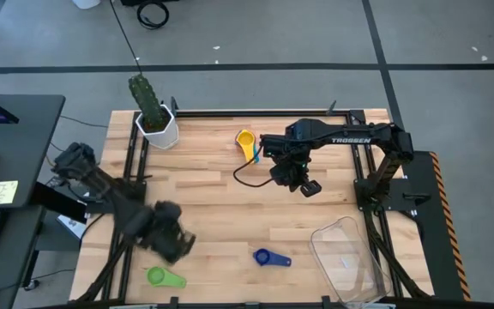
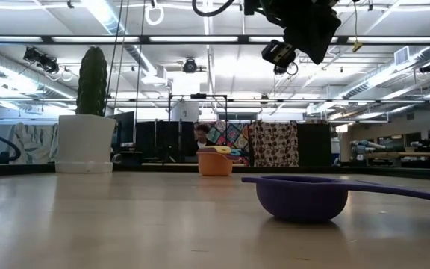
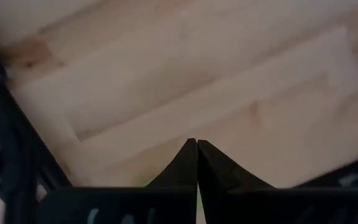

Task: Nest measuring cups in basket
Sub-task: Stack the green measuring cup on top of the yellow measuring cup

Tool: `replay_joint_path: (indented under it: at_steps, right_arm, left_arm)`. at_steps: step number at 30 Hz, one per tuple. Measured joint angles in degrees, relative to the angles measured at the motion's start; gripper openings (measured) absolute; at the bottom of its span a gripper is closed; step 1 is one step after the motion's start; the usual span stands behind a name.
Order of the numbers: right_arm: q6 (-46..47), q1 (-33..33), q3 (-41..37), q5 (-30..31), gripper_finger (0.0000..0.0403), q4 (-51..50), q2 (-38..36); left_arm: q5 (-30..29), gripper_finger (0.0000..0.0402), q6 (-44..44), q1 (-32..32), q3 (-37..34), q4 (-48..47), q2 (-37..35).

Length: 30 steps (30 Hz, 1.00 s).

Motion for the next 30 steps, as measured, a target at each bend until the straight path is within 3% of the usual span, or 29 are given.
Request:
replay_joint_path:
  at_steps: [5, 11, 23, 30]
  right_arm:
    - [4.75, -0.02, 0.0, 0.0, 0.0007, 0.22, 0.0]
    - [8.67, -0.02, 0.0, -0.02, 0.0008, 0.41, 0.0]
    - [8.92, -0.09, 0.0, 0.0, 0.0009, 0.46, 0.0]
    - [7.17, -0.11, 0.0, 0.02, 0.0009, 1.04, 0.0]
  left_arm:
    - [-1.31, 0.0005, -1.51, -8.42, 0.04, 2.44, 1.72]
    - [-1.14, 0.0008, -3.22, -13.6, -0.01, 3.57, 2.98]
    - [1.09, 0.0096, -6.24, -17.35, 0.02, 14.31, 6.73]
    - [8.38, 0.0114, -0.82, -17.61, -0.02, 18.08, 13.58]
